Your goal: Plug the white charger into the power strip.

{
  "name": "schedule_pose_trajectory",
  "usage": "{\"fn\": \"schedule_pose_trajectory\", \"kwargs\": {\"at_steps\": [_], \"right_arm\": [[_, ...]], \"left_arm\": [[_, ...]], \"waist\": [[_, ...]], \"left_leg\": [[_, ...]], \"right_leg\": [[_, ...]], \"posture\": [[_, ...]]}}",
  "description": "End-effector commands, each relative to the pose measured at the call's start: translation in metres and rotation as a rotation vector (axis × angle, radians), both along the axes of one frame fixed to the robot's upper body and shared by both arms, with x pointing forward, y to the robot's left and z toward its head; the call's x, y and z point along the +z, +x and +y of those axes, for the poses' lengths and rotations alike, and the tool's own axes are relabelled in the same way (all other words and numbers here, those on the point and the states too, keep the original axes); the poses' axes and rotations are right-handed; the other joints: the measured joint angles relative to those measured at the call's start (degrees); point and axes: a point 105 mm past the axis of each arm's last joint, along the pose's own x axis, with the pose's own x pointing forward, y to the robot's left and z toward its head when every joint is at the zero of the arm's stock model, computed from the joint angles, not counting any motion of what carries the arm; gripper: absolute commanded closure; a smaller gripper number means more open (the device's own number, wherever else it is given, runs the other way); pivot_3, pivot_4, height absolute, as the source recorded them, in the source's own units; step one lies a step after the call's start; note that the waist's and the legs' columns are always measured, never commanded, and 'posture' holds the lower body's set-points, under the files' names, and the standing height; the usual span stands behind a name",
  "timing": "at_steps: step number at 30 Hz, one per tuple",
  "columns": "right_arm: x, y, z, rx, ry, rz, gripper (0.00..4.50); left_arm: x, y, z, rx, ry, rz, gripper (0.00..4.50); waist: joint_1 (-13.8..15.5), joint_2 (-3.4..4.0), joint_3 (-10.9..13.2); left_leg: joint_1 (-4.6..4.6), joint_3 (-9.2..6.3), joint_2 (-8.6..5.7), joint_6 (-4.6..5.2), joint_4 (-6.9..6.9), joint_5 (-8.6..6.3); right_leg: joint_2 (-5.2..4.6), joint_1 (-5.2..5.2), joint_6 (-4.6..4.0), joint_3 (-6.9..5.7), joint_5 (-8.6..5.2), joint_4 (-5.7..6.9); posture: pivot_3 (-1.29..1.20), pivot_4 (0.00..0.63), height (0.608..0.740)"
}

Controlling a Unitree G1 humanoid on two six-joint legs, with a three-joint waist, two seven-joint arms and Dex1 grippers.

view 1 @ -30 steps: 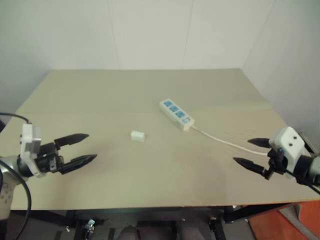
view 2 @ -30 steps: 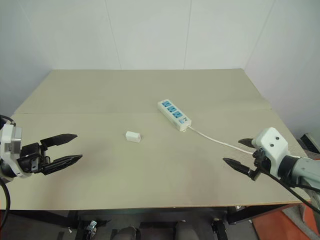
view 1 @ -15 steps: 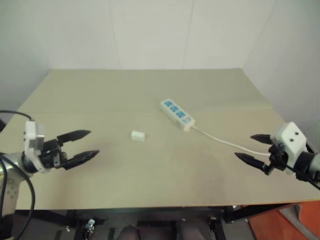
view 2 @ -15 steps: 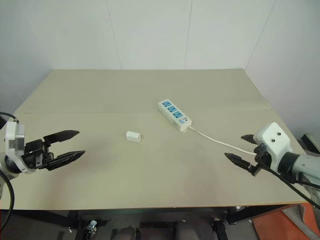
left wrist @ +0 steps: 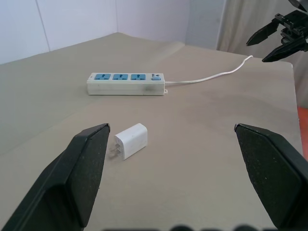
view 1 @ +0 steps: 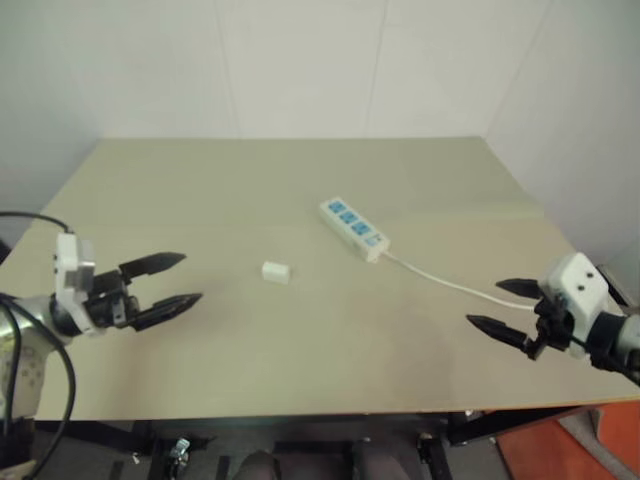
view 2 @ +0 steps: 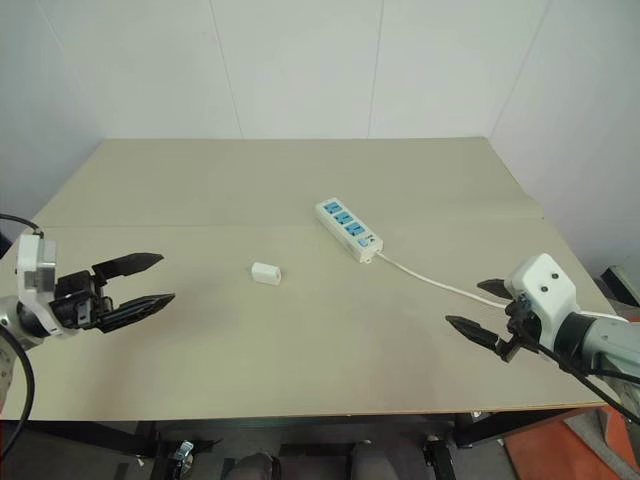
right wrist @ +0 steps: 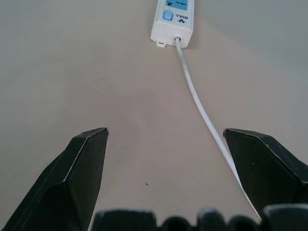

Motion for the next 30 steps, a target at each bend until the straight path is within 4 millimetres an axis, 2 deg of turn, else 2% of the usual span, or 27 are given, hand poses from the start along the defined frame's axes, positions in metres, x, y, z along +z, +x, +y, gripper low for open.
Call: {"fn": "schedule_pose_trajectory", "kwargs": {"at_steps": [1,4,8,11,15,21,26,30], "right_arm": [[0.013,0.005,-0.003,-0.011,-0.066,-0.094,0.01],[0.015,0.011,0.002,0.003,-0.044,-0.119,0.01],[0.017,0.032,0.019,0.047,-0.001,-0.139,0.01],[0.015,0.064,0.043,0.098,0.066,-0.151,0.01],[0.001,0.104,0.060,0.128,0.071,-0.133,0.01],[-0.023,0.143,0.062,0.121,0.058,-0.044,0.01],[-0.030,0.159,0.060,0.097,0.131,-0.005,0.01],[-0.036,0.167,0.064,0.080,0.140,0.029,0.01]], "left_arm": [[0.010,-0.003,-0.002,-0.023,-0.011,-0.033,0.00],[0.010,-0.001,-0.004,-0.022,-0.006,-0.038,0.00],[0.010,0.004,-0.008,-0.020,0.019,-0.047,0.00],[0.010,0.009,-0.021,-0.060,0.051,-0.051,0.00],[0.010,0.021,-0.035,-0.077,0.114,-0.062,0.00],[0.021,0.033,-0.049,-0.081,0.120,-0.129,0.00],[0.026,0.032,-0.058,-0.103,0.117,-0.156,0.00],[0.020,0.030,-0.057,-0.103,0.151,-0.140,0.00]], "waist": [[0.00,0.00,0.00],[-0.10,0.00,0.00],[-0.34,-0.01,0.00],[-0.57,-0.03,0.00],[-0.45,-0.02,0.01],[0.08,-0.02,0.04],[-0.34,-0.01,0.04],[-0.98,0.00,0.04]], "left_leg": [[0.01,0.00,0.00,0.00,0.00,0.00],[0.02,0.02,0.00,0.00,0.00,0.00],[0.07,0.01,0.01,0.00,0.00,0.00],[0.11,0.02,0.02,0.00,0.00,0.00],[0.03,-0.01,0.01,0.00,0.00,0.00],[-0.12,-0.04,-0.07,0.00,0.00,0.00],[-0.08,-0.04,-0.05,0.00,0.00,0.00],[-0.05,-0.04,-0.05,0.00,0.01,0.01]], "right_leg": [[0.00,0.00,0.00,0.00,0.00,0.00],[0.00,0.00,0.00,0.01,0.00,0.00],[0.02,0.01,0.00,0.02,0.01,0.02],[0.04,0.04,0.00,0.03,0.01,0.02],[0.05,-0.01,-0.02,0.02,0.03,0.02],[-0.03,-0.07,-0.47,-0.01,0.34,-0.03],[-0.02,-0.06,-0.48,-0.01,0.35,-0.01],[-0.01,-0.06,-0.49,0.01,0.36,0.02]], "posture": [[0.00,0.150,0.740],[0.00,0.150,0.740],[0.00,0.150,0.740],[0.00,0.150,0.740],[0.00,0.150,0.740],[0.00,0.150,0.740],[0.00,0.150,0.740],[0.00,0.150,0.740]]}}
